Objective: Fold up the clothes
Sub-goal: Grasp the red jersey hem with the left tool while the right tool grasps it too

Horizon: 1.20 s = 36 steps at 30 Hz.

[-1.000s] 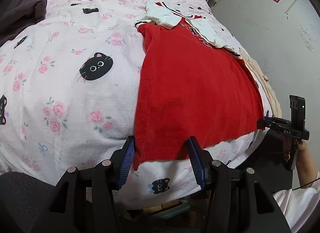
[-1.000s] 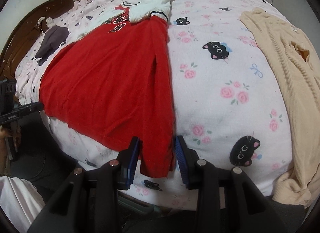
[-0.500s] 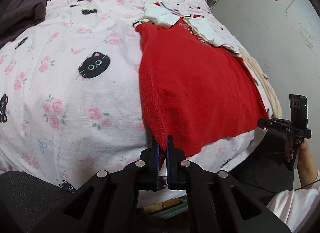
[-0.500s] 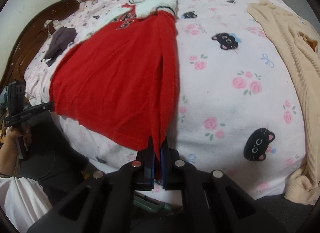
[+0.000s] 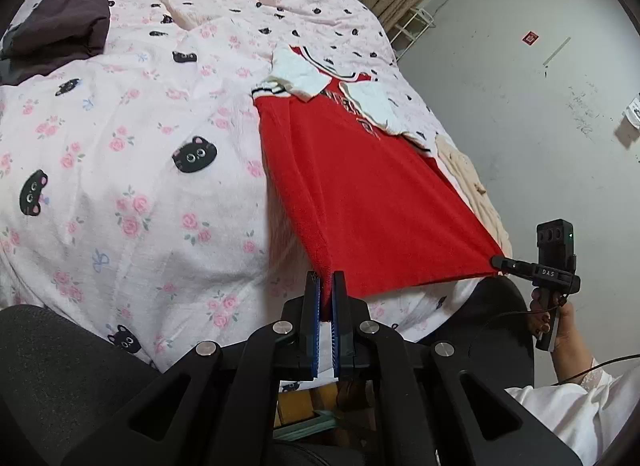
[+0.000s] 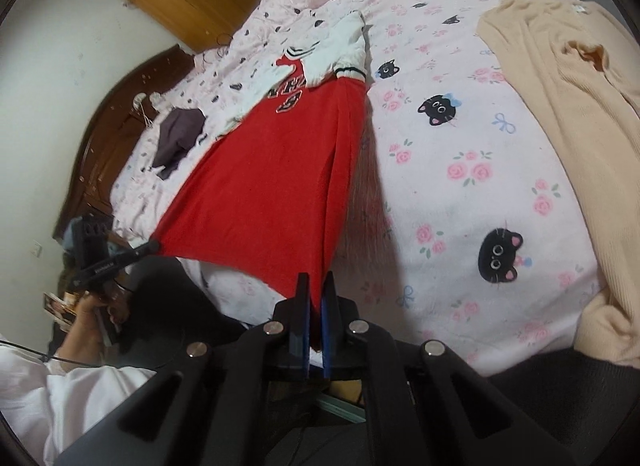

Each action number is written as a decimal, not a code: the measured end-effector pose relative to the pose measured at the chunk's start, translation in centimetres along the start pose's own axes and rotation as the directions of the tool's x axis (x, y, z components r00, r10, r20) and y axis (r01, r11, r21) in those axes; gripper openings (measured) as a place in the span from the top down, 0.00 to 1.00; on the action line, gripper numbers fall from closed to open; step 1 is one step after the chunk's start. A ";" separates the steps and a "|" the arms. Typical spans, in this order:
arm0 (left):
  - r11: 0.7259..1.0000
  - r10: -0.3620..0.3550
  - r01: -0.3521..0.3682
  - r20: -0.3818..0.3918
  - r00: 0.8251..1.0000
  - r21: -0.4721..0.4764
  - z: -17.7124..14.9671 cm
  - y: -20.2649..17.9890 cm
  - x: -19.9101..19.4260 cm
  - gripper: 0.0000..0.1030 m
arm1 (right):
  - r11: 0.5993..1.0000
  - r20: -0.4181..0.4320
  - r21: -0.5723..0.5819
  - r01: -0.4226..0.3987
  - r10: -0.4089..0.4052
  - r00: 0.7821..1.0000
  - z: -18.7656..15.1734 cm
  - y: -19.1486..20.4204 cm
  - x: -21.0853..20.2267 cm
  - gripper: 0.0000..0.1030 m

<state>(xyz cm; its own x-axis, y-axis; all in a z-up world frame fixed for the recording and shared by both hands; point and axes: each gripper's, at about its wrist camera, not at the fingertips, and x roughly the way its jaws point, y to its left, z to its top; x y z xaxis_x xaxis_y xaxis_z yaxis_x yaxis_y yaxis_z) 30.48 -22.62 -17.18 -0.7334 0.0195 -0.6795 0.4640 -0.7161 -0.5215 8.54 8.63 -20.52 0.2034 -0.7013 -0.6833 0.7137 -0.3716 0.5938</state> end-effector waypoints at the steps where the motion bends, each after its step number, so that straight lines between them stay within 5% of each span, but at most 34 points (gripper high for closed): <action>1: 1.000 0.005 -0.005 0.002 1.000 0.004 0.1 0.0 0.0 0.97 | 1.000 0.003 0.002 -0.001 0.001 1.000 0.1 -0.1 -0.1 0.95; 8: 0.997 0.073 -0.073 -0.015 0.997 -0.035 0.1 1.1 1.0 0.92 | 0.999 -0.012 0.002 0.037 -0.037 0.999 0.2 -0.5 0.6 0.95; 10: 0.995 0.102 -0.102 -0.022 0.995 -0.015 0.0 1.0 1.3 0.82 | 0.999 -0.019 -0.009 0.045 -0.045 0.999 0.0 -0.4 0.8 0.95; 12: 0.990 0.139 -0.139 -0.031 0.990 0.004 -0.1 0.8 1.6 0.60 | 0.999 -0.026 -0.009 0.047 -0.047 0.999 -0.1 -0.6 1.0 0.95; 14: 0.985 0.173 -0.172 -0.036 0.984 0.022 -0.1 0.6 2.0 0.54 | 0.999 -0.032 -0.008 0.049 -0.049 0.998 -0.2 -0.7 1.2 0.95; 29: 0.951 0.286 -0.274 -0.072 0.956 0.140 0.9 -0.1 6.9 0.48 | 0.998 -0.065 -0.028 0.053 -0.055 0.996 -0.6 -0.5 2.0 0.95; 31: 0.951 0.287 -0.274 -0.074 0.955 0.141 0.9 -0.1 7.0 0.49 | 0.998 -0.068 -0.030 0.052 -0.054 0.996 -0.6 -0.5 2.0 0.95; 32: 0.952 0.285 -0.273 -0.076 0.956 0.135 0.8 0.0 6.9 0.59 | 0.998 -0.069 -0.030 0.052 -0.054 0.996 -0.6 -0.5 2.1 0.95; 33: 0.954 0.282 -0.271 -0.078 0.956 0.129 0.8 0.1 6.8 0.81 | 0.998 -0.070 -0.031 0.052 -0.054 0.996 -0.6 -0.5 2.1 0.95; 36: 0.965 0.249 -0.239 -0.088 0.965 0.108 0.8 0.2 6.5 0.97 | 0.998 -0.071 -0.033 0.052 -0.055 0.996 -0.7 -0.5 2.1 0.95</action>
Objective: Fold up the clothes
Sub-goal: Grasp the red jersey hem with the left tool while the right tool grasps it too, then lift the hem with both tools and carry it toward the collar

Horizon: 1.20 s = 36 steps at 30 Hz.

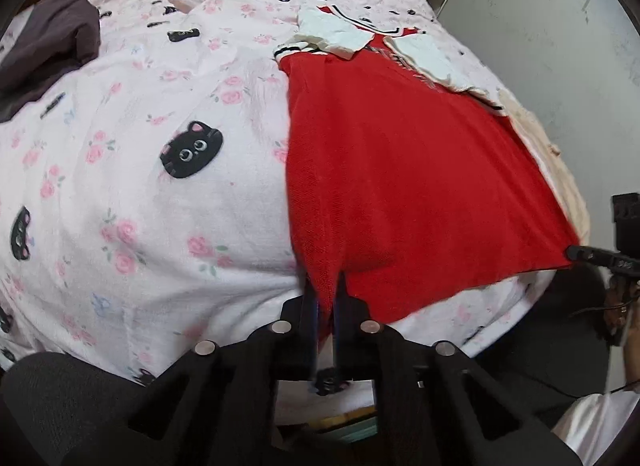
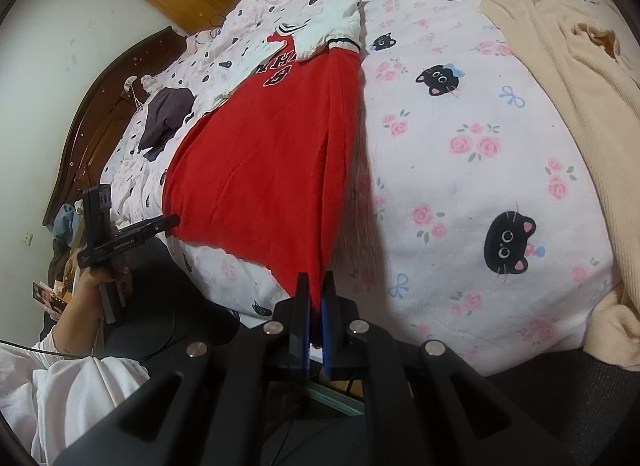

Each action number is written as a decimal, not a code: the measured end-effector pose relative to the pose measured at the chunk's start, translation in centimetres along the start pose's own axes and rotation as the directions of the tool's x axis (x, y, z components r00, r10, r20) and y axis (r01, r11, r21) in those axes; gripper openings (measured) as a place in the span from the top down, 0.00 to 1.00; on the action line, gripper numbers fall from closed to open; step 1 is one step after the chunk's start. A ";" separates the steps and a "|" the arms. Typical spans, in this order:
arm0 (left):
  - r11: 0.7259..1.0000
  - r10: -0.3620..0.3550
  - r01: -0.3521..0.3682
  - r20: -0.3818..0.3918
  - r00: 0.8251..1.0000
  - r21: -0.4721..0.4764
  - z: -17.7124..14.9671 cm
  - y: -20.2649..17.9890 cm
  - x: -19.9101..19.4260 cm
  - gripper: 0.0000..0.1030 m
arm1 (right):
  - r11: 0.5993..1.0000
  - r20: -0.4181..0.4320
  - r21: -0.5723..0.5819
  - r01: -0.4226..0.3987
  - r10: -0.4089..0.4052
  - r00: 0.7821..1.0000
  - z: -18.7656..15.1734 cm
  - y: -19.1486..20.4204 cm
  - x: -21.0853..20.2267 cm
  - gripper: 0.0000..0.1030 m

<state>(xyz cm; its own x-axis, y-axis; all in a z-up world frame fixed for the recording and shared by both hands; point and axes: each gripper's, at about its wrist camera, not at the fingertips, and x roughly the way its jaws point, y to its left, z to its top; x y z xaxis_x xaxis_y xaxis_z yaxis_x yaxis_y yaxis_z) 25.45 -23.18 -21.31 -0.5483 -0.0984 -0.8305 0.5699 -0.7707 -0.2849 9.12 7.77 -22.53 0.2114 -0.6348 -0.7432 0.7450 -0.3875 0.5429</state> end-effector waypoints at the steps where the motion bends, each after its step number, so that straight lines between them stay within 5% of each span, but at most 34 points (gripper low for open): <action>1: 1.000 0.001 -0.001 0.003 1.000 0.010 0.0 -0.2 -0.2 0.97 | 1.000 0.000 -0.001 0.000 0.000 1.000 0.0 0.0 0.0 0.95; 21: 0.966 -0.225 0.239 0.142 0.964 -0.096 3.7 0.2 -5.4 0.99 | 0.991 0.098 0.049 -0.128 0.123 0.988 3.2 0.5 -3.0 0.95; 36: 0.938 -0.260 0.297 0.202 0.944 -0.181 9.1 2.8 -5.0 0.99 | 0.969 0.160 0.092 -0.229 0.213 0.964 10.7 0.2 -4.5 0.95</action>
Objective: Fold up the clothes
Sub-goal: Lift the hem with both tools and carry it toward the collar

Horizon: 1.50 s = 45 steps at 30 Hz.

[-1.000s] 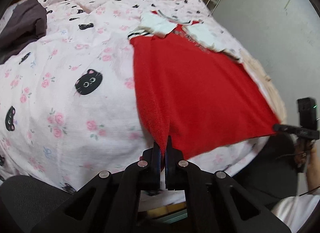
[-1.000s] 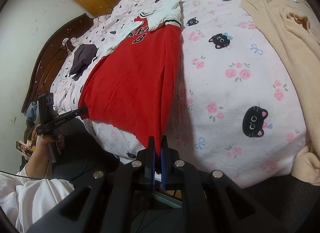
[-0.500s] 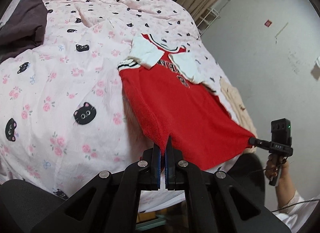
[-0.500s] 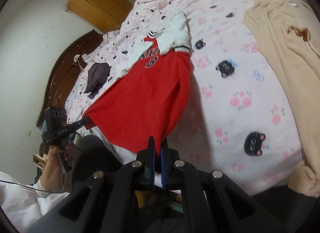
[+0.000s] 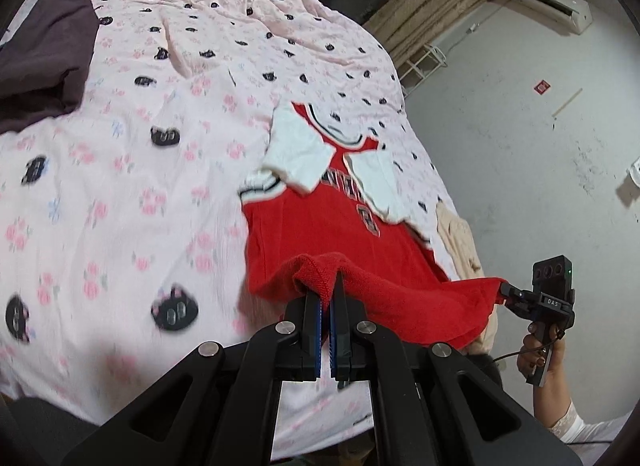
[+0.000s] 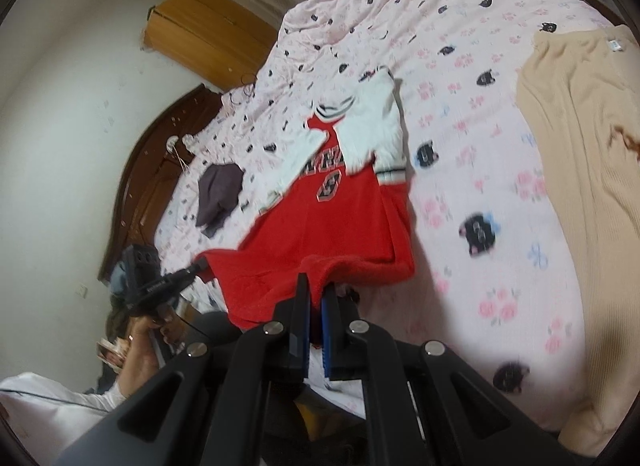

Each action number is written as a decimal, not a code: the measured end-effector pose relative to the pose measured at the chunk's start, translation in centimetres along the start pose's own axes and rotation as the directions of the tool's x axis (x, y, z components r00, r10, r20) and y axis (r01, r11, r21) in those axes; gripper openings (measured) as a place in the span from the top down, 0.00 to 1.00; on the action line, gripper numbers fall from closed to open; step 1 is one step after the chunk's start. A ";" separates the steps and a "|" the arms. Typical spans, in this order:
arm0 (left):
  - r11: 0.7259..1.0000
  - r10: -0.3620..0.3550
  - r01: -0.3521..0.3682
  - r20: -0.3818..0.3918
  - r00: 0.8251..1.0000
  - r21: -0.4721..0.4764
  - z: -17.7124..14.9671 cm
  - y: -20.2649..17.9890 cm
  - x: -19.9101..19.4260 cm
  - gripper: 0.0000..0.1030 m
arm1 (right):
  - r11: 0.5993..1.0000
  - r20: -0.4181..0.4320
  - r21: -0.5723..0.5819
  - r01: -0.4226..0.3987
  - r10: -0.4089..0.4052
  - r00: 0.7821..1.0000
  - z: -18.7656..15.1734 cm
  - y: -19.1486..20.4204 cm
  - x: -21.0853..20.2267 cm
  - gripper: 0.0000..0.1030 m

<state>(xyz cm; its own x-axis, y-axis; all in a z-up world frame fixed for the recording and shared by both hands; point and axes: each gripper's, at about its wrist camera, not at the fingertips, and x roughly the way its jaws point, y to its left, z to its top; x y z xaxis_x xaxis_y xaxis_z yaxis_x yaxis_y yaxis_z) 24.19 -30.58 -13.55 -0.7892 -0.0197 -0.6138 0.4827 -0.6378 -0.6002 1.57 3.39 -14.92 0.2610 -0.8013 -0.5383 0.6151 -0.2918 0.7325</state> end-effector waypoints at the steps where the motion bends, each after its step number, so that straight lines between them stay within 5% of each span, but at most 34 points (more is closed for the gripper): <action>1: 1.000 0.001 0.000 0.002 1.000 -0.004 0.6 0.1 0.2 0.99 | 1.000 0.005 0.008 -0.003 0.003 1.000 0.8 -0.1 0.2 0.95; 16: 0.994 0.103 -0.104 -0.025 0.994 -0.023 13.7 2.7 8.6 0.98 | 0.988 -0.051 0.147 0.051 -0.044 0.998 16.2 -4.4 7.7 0.95; 24: 0.988 0.138 -0.141 -0.044 0.989 -0.066 17.6 5.2 12.5 0.98 | 0.980 -0.088 0.154 0.125 -0.112 0.990 22.0 -6.3 12.0 0.95; 34: 0.979 0.165 -0.176 -0.096 0.981 -0.108 18.8 7.5 17.1 0.98 | 0.952 -0.151 0.215 0.217 -0.187 0.971 25.1 -10.7 16.6 0.95; 45: 0.981 0.137 -0.144 -0.059 0.989 -0.130 19.7 7.7 17.0 0.96 | 0.959 -0.143 0.197 0.204 -0.178 0.974 26.5 -10.7 17.3 0.94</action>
<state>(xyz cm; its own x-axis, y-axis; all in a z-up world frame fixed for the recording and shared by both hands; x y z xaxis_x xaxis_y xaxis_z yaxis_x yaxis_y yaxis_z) 7.02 -50.94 -18.49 -0.6918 -0.0610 -0.7195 0.6360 -0.5233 -0.5672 -20.19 -21.20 -21.00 0.2513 -0.6535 -0.7140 0.4962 -0.5464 0.6747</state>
